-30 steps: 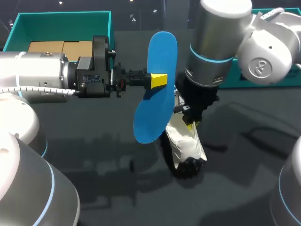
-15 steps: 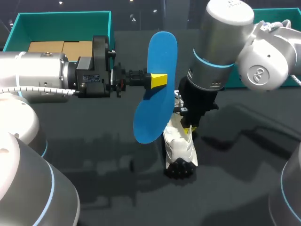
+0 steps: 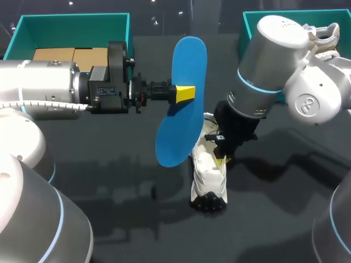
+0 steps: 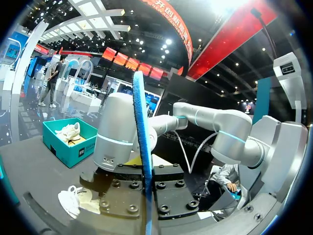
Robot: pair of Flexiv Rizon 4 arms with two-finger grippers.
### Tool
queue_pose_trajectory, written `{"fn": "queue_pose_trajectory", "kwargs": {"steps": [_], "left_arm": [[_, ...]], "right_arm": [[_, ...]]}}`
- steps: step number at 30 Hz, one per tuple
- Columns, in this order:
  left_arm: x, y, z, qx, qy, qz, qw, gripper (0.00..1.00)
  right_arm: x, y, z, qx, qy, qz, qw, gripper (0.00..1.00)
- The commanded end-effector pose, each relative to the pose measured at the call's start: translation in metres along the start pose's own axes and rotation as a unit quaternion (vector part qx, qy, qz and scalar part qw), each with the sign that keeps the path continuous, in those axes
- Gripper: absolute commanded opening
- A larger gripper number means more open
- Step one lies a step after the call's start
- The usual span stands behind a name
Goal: Take the shoe out of the shoebox, open the shoe tongue, remove and reinsert the insole, then place the shoe into the shoebox
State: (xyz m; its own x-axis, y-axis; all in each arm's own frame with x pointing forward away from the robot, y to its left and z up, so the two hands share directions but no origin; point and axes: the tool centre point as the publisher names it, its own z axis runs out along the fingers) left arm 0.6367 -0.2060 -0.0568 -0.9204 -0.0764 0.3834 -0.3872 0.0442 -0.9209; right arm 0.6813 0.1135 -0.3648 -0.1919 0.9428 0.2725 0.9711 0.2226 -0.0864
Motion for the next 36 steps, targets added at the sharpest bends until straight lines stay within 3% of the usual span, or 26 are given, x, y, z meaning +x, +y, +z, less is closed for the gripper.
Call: {"fn": "queue_pose_trajectory", "kwargs": {"steps": [1,11,12,14,15,16,17,21,25,36], "left_arm": [[0.001,0.001,0.001,0.001,-0.001,0.000,1.000,0.00],[0.001,0.001,0.001,0.001,-0.001,0.000,1.000,0.00],[0.001,0.001,0.001,0.001,-0.001,0.000,1.000,0.00],[0.001,0.001,0.001,0.001,-0.001,0.000,1.000,0.00],[0.001,0.001,0.001,0.001,-0.001,0.000,1.000,0.00],[0.001,0.001,0.001,0.001,-0.001,0.000,1.000,0.00],[0.001,0.001,0.001,0.001,-0.001,0.000,1.000,0.00],[0.001,0.001,0.001,0.001,-0.001,0.000,1.000,0.00],[0.001,0.001,0.001,0.001,-0.001,0.000,1.000,0.00],[0.001,0.001,0.001,0.001,-0.001,0.000,1.000,0.00]], "right_arm": [[-0.003,-0.003,0.010,0.000,0.010,0.001,1.000,0.00],[-0.003,-0.010,0.021,0.003,0.027,0.012,1.000,0.00],[-0.003,-0.011,0.020,0.002,0.027,0.014,1.000,0.04],[-0.003,-0.012,0.016,-0.002,0.027,0.017,0.999,0.39],[-0.003,-0.013,0.013,-0.004,0.027,0.019,0.999,0.62],[-0.004,-0.014,0.010,-0.007,0.027,0.021,0.999,0.91],[-0.004,-0.014,0.008,-0.009,0.026,0.022,0.999,1.00],[-0.005,-0.018,-0.009,-0.016,0.040,0.027,0.999,1.00],[-0.013,-0.022,-0.033,-0.019,0.130,0.011,0.991,1.00],[-0.013,-0.022,-0.033,-0.019,0.130,0.011,0.991,1.00]]}}
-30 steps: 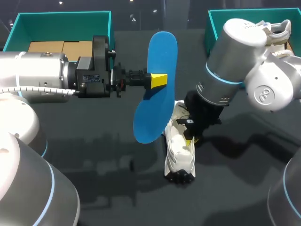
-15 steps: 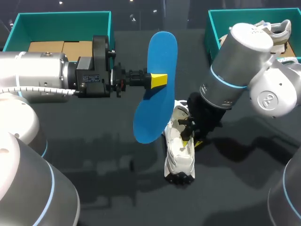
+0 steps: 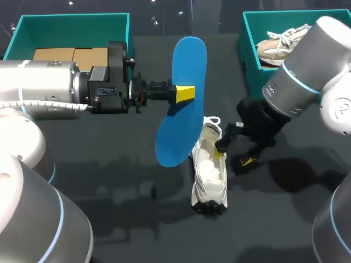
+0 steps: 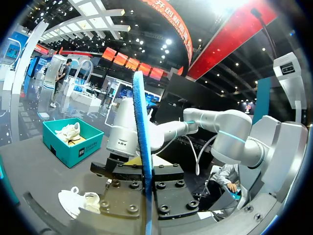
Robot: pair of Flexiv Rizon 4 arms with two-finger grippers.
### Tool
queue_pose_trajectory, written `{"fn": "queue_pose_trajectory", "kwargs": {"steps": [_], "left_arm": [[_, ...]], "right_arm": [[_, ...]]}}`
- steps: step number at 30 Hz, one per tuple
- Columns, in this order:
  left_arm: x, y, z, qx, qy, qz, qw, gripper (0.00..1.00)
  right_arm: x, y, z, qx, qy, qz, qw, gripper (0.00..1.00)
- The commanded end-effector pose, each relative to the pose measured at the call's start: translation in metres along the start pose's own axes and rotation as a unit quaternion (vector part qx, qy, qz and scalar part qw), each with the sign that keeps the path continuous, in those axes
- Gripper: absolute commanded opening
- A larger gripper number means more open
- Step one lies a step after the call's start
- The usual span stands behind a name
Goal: Take the shoe out of the shoebox, open the shoe tongue, remove and reinsert the insole, then place the shoe into the shoebox
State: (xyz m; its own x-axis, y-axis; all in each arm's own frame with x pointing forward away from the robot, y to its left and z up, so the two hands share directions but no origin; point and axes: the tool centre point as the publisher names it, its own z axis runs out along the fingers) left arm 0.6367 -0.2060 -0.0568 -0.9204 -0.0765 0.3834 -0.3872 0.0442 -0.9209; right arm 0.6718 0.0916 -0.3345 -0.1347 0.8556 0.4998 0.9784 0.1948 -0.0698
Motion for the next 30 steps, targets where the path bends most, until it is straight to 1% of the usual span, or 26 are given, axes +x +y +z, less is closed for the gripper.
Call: {"fn": "queue_pose_trajectory", "kwargs": {"steps": [1,2,3,4,6,8,10,11,12,13,14,23,24,25,27,28,29,30], "left_arm": [[0.001,0.001,0.001,0.001,-0.001,0.000,1.000,0.00],[0.001,0.001,0.001,0.001,-0.001,0.000,1.000,0.00],[0.001,0.001,0.001,0.001,-0.001,0.000,1.000,0.00],[0.003,-0.003,0.001,-0.002,0.010,0.024,1.000,0.00],[0.001,-0.009,0.001,-0.009,0.003,0.067,0.998,0.00],[-0.002,-0.013,0.000,-0.011,0.003,0.097,0.995,0.00],[-0.005,-0.019,-0.003,-0.014,0.006,0.156,0.988,0.00],[-0.006,-0.022,-0.004,-0.011,0.008,0.188,0.982,0.00],[-0.005,-0.027,-0.006,-0.006,0.022,0.258,0.966,0.00],[-0.005,-0.029,-0.007,-0.008,0.023,0.328,0.944,0.00],[-0.007,-0.028,-0.008,-0.018,0.014,0.403,0.915,0.00],[-0.007,-0.028,-0.008,-0.018,0.014,0.403,0.915,0.00],[-0.006,-0.027,-0.007,-0.018,0.026,0.430,0.902,0.00],[-0.007,-0.025,-0.006,-0.037,0.018,0.461,0.886,0.00],[-0.011,-0.024,-0.006,-0.038,0.025,0.522,0.852,0.00],[-0.014,-0.023,-0.005,-0.057,0.017,0.555,0.830,0.00],[-0.017,-0.020,-0.004,-0.059,0.020,0.585,0.809,0.00],[-0.021,-0.019,-0.003,-0.061,0.026,0.605,0.793,0.00]], "right_arm": [[-0.003,-0.006,-0.002,-0.011,0.027,-0.004,1.000,1.00],[-0.002,-0.007,-0.007,-0.017,0.053,-0.010,0.998,1.00],[-0.002,-0.006,-0.014,-0.026,0.066,-0.009,0.997,1.00],[-0.002,-0.006,-0.018,-0.025,0.071,-0.013,0.997,1.00],[0.000,-0.005,-0.029,-0.026,0.089,-0.018,0.996,1.00],[0.002,-0.005,-0.040,-0.028,0.118,-0.030,0.992,1.00],[0.004,-0.005,-0.052,-0.028,0.152,-0.045,0.987,1.00],[0.005,-0.005,-0.056,-0.029,0.156,-0.042,0.986,1.00],[0.005,-0.004,-0.061,-0.030,0.189,-0.042,0.981,1.00],[0.006,-0.004,-0.066,-0.031,0.216,-0.044,0.975,1.00],[0.006,-0.004,-0.070,-0.032,0.225,-0.036,0.973,1.00],[0.006,-0.004,-0.070,-0.032,0.225,-0.036,0.973,1.00],[0.006,-0.004,-0.070,-0.032,0.225,-0.036,0.973,1.00],[0.006,-0.004,-0.070,-0.032,0.225,-0.036,0.973,1.00],[0.007,0.002,-0.074,-0.033,0.248,-0.033,0.968,1.00],[0.007,0.004,-0.079,-0.038,0.263,-0.027,0.964,1.00],[0.008,0.006,-0.084,-0.040,0.275,-0.030,0.960,1.00],[0.009,0.007,-0.089,-0.043,0.277,-0.031,0.959,1.00]]}}
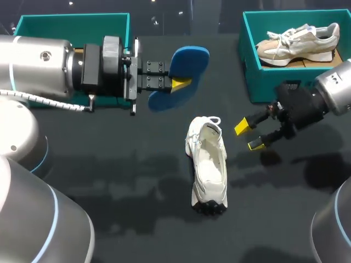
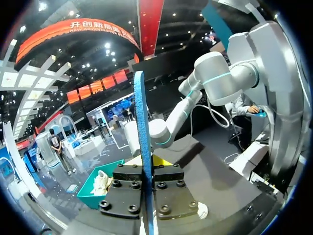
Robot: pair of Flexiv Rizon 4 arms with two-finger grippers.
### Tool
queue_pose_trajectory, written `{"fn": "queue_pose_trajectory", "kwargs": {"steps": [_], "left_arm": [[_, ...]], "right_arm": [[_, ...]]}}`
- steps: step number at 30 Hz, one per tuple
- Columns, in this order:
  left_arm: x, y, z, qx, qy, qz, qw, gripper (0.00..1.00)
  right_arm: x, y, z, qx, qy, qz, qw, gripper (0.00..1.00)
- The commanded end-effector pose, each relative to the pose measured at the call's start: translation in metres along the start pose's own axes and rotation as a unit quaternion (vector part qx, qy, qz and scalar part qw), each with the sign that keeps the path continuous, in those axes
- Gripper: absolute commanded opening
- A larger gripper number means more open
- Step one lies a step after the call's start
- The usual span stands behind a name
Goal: Take the shoe out of the shoebox, open the shoe tongue, remove and reinsert the insole, then place the shoe into the shoebox
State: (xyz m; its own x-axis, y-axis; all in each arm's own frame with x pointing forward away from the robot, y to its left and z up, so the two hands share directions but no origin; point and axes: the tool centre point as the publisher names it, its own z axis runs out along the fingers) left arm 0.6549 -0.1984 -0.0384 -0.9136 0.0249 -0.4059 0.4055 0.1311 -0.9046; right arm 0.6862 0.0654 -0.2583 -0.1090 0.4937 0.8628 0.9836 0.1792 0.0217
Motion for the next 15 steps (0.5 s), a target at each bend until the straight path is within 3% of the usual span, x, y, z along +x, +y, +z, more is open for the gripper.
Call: {"fn": "queue_pose_trajectory", "kwargs": {"steps": [1,3,5,15], "left_arm": [[-0.005,0.015,0.007,-0.043,0.021,0.270,0.962,0.00],[-0.008,0.021,0.008,-0.025,0.017,0.335,0.942,0.00],[-0.005,0.031,0.011,-0.018,0.022,0.458,0.889,0.00],[-0.005,0.031,0.011,-0.018,0.022,0.458,0.889,0.00]], "right_arm": [[0.003,0.006,-0.013,-0.010,0.032,-0.005,0.999,1.00],[0.010,0.009,-0.022,-0.023,0.061,-0.012,0.998,1.00],[0.017,0.011,-0.028,-0.026,0.104,-0.034,0.994,1.00],[0.021,0.011,-0.029,-0.028,0.114,-0.039,0.992,1.00]]}}
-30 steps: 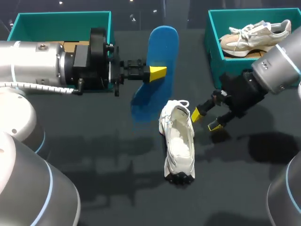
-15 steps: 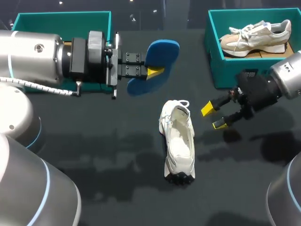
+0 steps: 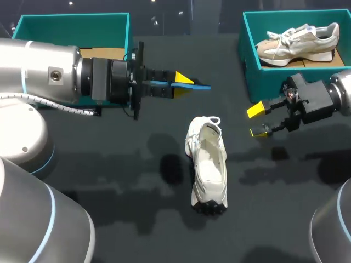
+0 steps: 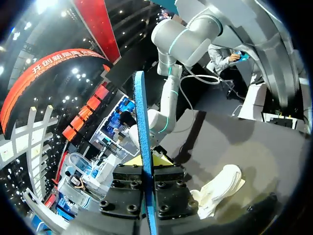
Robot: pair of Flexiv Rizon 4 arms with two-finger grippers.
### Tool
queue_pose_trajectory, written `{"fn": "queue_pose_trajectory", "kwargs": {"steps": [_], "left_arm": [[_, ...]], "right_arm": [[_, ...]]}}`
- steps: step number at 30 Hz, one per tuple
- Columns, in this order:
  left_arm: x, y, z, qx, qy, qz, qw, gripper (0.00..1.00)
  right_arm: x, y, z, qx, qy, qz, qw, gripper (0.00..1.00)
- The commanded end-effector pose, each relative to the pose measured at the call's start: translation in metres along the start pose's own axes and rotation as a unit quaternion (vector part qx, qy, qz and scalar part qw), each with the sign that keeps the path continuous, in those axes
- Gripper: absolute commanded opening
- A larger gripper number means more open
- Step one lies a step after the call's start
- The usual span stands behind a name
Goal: Take the shoe out of the shoebox, open the shoe tongue, remove and reinsert the insole, then place the shoe into the shoebox
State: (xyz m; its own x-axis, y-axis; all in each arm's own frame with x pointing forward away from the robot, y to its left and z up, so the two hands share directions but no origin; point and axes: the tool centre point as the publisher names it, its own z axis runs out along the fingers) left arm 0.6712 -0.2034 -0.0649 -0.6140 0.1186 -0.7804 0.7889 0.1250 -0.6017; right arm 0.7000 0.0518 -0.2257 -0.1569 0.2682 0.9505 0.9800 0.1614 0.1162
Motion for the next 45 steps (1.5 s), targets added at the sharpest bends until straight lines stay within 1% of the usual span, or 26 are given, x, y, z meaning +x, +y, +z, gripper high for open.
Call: {"fn": "queue_pose_trajectory", "kwargs": {"steps": [1,3,4,5,6,7,8,10,11,12,14,24,25,27,28,31,32,38,44,45], "left_arm": [[0.000,0.001,0.002,-0.006,0.006,0.227,0.974,0.00],[0.003,0.004,0.005,-0.009,0.008,0.238,0.971,0.00],[0.005,0.007,0.006,-0.007,0.001,0.272,0.962,0.00],[0.008,0.012,0.009,-0.018,0.009,0.290,0.957,0.00],[0.010,0.018,0.011,-0.019,0.006,0.302,0.953,0.00],[0.012,0.021,0.012,-0.009,-0.002,0.319,0.948,0.00],[0.015,0.026,0.014,-0.022,0.005,0.330,0.944,0.00],[0.018,0.032,0.016,-0.012,-0.009,0.362,0.932,0.00],[0.020,0.036,0.019,-0.019,-0.013,0.377,0.926,0.00],[0.020,0.038,0.021,-0.025,-0.031,0.398,0.916,0.00],[0.019,0.047,0.026,-0.029,-0.054,0.409,0.911,0.00],[0.019,0.047,0.026,-0.029,-0.054,0.409,0.911,0.00],[0.019,0.047,0.026,-0.029,-0.054,0.409,0.911,0.00],[0.026,0.055,0.032,-0.025,-0.055,0.407,0.912,0.00],[0.027,0.058,0.035,-0.023,-0.055,0.396,0.916,0.00],[0.026,0.066,0.039,-0.016,-0.063,0.358,0.931,0.00],[0.026,0.069,0.040,-0.015,-0.063,0.355,0.932,0.00],[0.028,0.078,0.046,-0.004,-0.064,0.356,0.932,0.00],[0.032,0.091,0.054,0.004,-0.057,0.350,0.935,0.00],[0.033,0.092,0.056,0.012,-0.056,0.351,0.935,0.00]], "right_arm": [[0.001,-0.001,0.001,-0.001,-0.002,0.001,1.000,1.00],[0.001,-0.001,0.001,-0.001,-0.002,0.001,1.000,1.00],[0.004,0.004,0.001,-0.009,0.019,-0.010,1.000,1.00],[0.008,0.008,0.000,-0.015,0.025,-0.018,0.999,1.00],[0.011,0.013,-0.001,-0.018,0.027,-0.020,0.999,1.00],[0.014,0.017,-0.002,-0.023,0.031,-0.023,0.999,1.00],[0.017,0.021,-0.002,-0.027,0.034,-0.027,0.999,1.00],[0.024,0.030,-0.004,-0.041,0.045,-0.029,0.998,1.00],[0.028,0.033,-0.004,-0.046,0.049,-0.033,0.997,1.00],[0.033,0.037,-0.003,-0.049,0.050,-0.036,0.997,1.00],[0.039,0.042,-0.002,-0.049,0.033,-0.043,0.997,1.00],[0.039,0.042,-0.002,-0.049,0.033,-0.043,0.997,1.00],[0.039,0.045,0.000,-0.052,0.034,-0.043,0.997,1.00],[0.041,0.053,0.007,-0.057,0.033,-0.043,0.997,1.00],[0.043,0.056,0.011,-0.056,0.030,-0.045,0.997,1.00],[0.048,0.065,0.023,-0.051,0.024,-0.057,0.997,1.00],[0.049,0.067,0.026,-0.052,0.022,-0.061,0.997,1.00],[0.057,0.071,0.040,-0.056,0.030,-0.092,0.994,1.00],[0.065,0.071,0.049,-0.054,0.042,-0.104,0.992,1.00],[0.066,0.071,0.050,-0.051,0.045,-0.106,0.992,1.00]]}}
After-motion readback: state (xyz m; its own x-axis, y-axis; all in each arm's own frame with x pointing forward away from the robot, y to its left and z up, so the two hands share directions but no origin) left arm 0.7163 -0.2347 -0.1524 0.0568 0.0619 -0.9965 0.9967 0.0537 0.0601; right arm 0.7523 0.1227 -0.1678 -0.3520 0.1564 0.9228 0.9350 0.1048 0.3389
